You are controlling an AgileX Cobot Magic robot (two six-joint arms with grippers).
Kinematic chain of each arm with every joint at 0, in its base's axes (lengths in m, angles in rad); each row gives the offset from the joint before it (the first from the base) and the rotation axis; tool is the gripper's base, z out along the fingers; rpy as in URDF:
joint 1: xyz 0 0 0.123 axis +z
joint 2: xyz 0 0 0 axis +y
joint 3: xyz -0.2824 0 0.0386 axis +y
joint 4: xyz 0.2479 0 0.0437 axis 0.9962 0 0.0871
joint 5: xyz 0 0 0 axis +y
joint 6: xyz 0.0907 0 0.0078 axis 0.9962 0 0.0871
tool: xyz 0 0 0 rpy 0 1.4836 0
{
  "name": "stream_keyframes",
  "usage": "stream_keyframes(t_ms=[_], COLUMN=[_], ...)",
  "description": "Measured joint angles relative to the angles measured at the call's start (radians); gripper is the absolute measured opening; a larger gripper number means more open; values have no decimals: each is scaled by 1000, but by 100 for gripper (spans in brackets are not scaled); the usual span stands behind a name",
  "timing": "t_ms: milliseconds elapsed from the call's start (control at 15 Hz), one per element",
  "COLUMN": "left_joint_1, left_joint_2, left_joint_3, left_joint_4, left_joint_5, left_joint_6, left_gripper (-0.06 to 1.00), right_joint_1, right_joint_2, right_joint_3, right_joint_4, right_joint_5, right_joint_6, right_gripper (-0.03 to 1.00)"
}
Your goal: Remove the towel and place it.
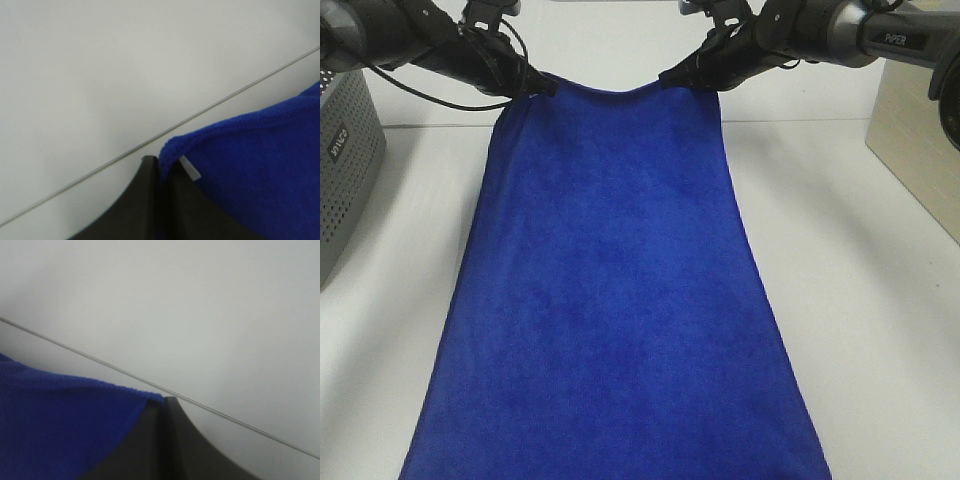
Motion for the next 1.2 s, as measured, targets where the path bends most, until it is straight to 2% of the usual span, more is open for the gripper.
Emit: stream_keyframes(t_ms=[467,1200], left_joint_1=[-7,-7], left_joint_2=[69,132], left_joint_3=[-85,-85], left_joint_4=[0,0], left_joint_5=[-60,-150], left_joint_6=[19,35], left_gripper=[2,2], right_joint_1=[0,0], right_joint_2=[21,94], right_joint_3=[0,0], right_joint_4=[-6,-6], right_joint_5=[-111,-153], right_joint_6=[0,0], right_gripper=[2,2])
